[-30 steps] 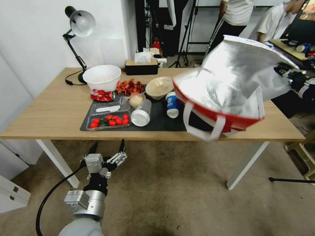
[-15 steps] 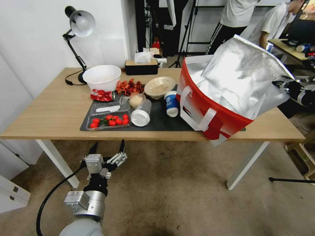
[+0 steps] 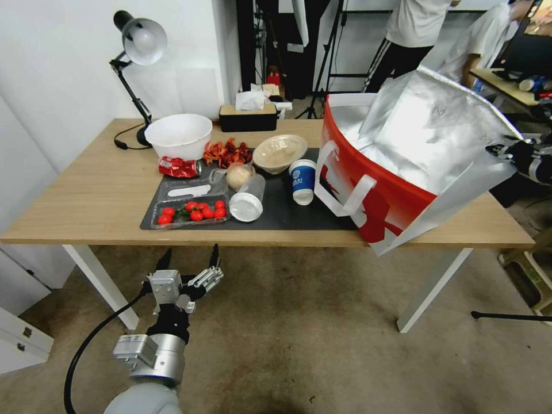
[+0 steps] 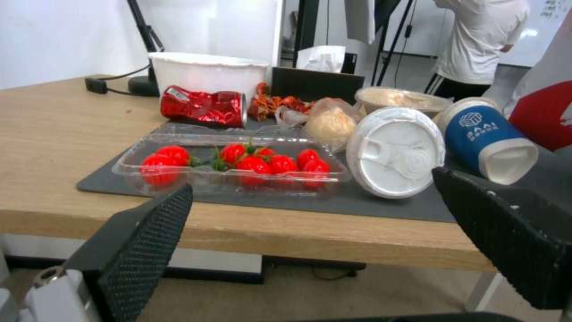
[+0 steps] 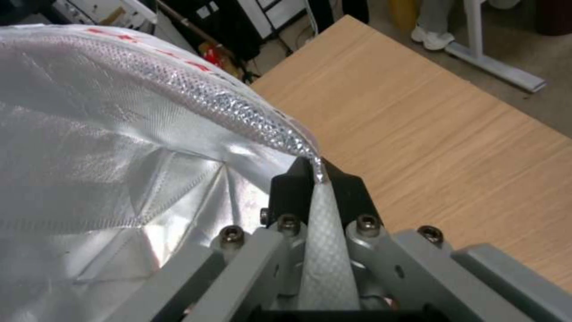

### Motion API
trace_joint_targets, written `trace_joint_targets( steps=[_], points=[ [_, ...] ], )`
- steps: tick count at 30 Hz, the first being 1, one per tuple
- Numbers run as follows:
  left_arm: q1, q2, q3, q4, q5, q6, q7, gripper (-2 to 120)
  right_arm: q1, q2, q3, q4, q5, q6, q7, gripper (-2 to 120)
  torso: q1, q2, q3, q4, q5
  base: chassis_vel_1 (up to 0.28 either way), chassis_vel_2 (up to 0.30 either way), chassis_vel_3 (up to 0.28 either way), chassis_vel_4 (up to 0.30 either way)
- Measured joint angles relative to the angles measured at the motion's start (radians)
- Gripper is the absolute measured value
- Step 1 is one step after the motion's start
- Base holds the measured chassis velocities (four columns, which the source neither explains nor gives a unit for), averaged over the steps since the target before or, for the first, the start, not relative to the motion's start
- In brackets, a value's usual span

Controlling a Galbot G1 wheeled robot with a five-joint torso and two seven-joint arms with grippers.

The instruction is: Pick up the food delivery bag from the floor and place it on the table.

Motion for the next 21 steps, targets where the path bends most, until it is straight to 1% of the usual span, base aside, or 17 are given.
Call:
trace_joint_targets(
  steps=[21],
  points=[
    [0.005, -0.007, 0.001, -0.005, 0.009, -0.006, 0.001, 100, 0.012, -0.003, -0.005, -0.016, 0.002, -0.014, 0.055, 0, 0.0, 0.0, 0.0, 0.0, 0.0, 0.0, 0.0, 0.0, 0.0]
  ],
)
